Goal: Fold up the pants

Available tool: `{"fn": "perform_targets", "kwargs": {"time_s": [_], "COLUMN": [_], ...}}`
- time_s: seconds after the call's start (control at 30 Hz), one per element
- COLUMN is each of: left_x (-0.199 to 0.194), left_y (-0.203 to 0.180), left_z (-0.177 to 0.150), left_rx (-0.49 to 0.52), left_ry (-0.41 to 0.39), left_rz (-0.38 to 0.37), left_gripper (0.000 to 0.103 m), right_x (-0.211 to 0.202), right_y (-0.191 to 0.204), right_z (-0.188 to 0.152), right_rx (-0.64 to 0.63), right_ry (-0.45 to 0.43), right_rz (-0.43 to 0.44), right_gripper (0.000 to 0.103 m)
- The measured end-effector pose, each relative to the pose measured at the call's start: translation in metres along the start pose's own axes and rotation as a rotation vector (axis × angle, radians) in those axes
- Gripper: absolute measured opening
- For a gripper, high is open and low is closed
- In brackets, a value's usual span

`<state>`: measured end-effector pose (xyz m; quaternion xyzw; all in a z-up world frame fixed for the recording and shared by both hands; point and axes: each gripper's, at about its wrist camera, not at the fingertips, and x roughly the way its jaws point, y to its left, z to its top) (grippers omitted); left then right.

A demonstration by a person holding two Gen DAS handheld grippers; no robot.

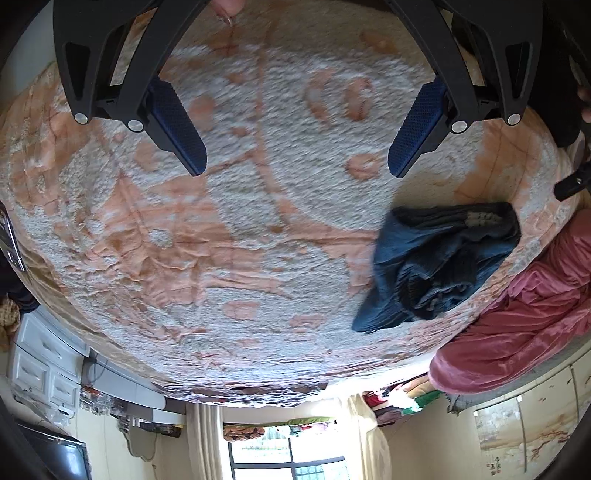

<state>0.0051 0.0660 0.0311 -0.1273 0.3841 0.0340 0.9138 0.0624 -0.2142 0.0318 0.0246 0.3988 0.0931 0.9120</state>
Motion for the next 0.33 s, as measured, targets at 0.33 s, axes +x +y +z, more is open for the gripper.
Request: {"fn": "perform_targets", "kwargs": {"time_s": [0.33], "left_x": [0.121], "left_y": [0.138], "left_z": [0.124], "left_rx": [-0.099], "left_ry": [0.139], "left_rz": [0.31], "left_gripper": [0.093], "right_x": [0.044], "right_y": [-0.203], "right_z": [0.088], "right_rx": [0.17], "right_ry": [0.009], "right_rz": [-0.402], "right_gripper": [0.098]}}
